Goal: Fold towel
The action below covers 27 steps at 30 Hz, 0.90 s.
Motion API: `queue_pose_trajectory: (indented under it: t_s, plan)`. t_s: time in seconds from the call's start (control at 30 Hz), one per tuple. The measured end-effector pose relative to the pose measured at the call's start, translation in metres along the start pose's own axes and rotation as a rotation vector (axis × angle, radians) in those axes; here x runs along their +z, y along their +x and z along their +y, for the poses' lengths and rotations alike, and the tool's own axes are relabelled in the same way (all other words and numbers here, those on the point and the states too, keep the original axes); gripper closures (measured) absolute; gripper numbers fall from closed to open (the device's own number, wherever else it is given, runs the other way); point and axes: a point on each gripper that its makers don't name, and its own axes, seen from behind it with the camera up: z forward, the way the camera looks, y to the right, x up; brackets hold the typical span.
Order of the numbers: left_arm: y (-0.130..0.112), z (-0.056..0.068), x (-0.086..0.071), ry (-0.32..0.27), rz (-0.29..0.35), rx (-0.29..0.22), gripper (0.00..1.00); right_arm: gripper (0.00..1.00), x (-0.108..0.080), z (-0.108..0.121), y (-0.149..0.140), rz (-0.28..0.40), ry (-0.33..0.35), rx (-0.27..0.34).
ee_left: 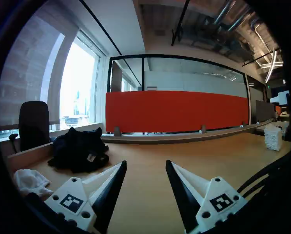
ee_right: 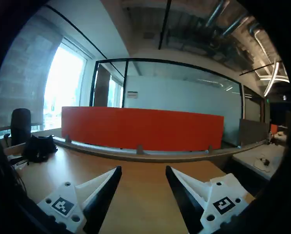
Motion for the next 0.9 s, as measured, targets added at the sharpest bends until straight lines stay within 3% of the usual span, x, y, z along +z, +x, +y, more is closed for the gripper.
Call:
queue_pose_trajectory:
  t_s: [0.33, 0.9]
  plan:
    - [0.0, 0.001, 0.001, 0.0, 0.0, 0.0, 0.27, 0.13, 0.001, 0.016, -0.018, 0.035, -0.013, -0.031]
    - [0.0, 0.001, 0.0, 0.0, 0.0, 0.0, 0.27, 0.13, 0.0, 0.045, -0.087, 0.032, -0.04, -0.017]
